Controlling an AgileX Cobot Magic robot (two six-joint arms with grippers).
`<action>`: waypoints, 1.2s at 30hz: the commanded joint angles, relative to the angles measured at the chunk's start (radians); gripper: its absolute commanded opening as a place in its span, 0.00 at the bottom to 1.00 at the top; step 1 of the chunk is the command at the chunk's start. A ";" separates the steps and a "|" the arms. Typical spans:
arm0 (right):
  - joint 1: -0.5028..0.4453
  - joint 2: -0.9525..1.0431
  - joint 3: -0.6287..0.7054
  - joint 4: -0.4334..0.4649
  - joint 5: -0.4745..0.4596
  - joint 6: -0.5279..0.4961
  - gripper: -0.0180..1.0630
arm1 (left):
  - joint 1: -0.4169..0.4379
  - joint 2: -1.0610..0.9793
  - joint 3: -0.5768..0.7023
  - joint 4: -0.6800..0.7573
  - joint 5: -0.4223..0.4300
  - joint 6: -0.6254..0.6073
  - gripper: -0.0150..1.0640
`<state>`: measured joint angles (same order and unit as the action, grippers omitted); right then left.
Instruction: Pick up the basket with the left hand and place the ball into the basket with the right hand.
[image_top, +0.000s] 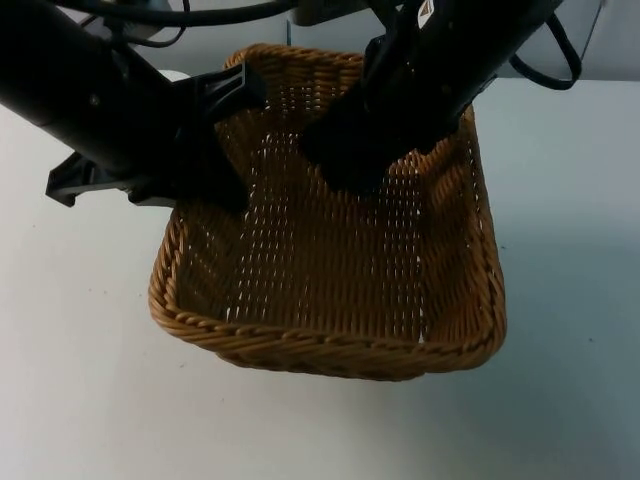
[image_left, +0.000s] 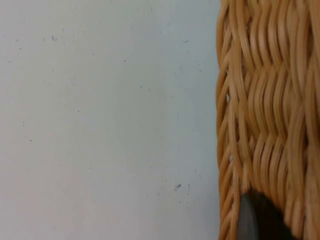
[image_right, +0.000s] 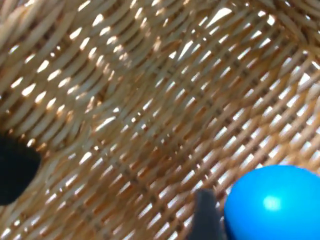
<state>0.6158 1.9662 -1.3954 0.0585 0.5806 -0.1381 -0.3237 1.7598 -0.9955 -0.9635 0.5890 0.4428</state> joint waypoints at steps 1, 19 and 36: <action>0.006 -0.014 -0.004 -0.001 -0.022 0.000 0.65 | 0.003 -0.014 -0.002 -0.028 0.000 -0.009 0.01; 0.006 -0.304 -0.004 -0.041 0.057 -0.028 0.81 | 0.003 0.003 -0.002 -0.071 -0.080 -0.035 0.01; 0.006 -0.360 0.000 -0.059 0.133 -0.033 0.80 | 0.003 0.214 -0.008 -0.372 -0.100 0.224 0.01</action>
<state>0.6158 1.6188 -1.3954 0.0079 0.7141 -0.1654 -0.3237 1.9629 -0.9935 -1.2405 0.4855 0.6072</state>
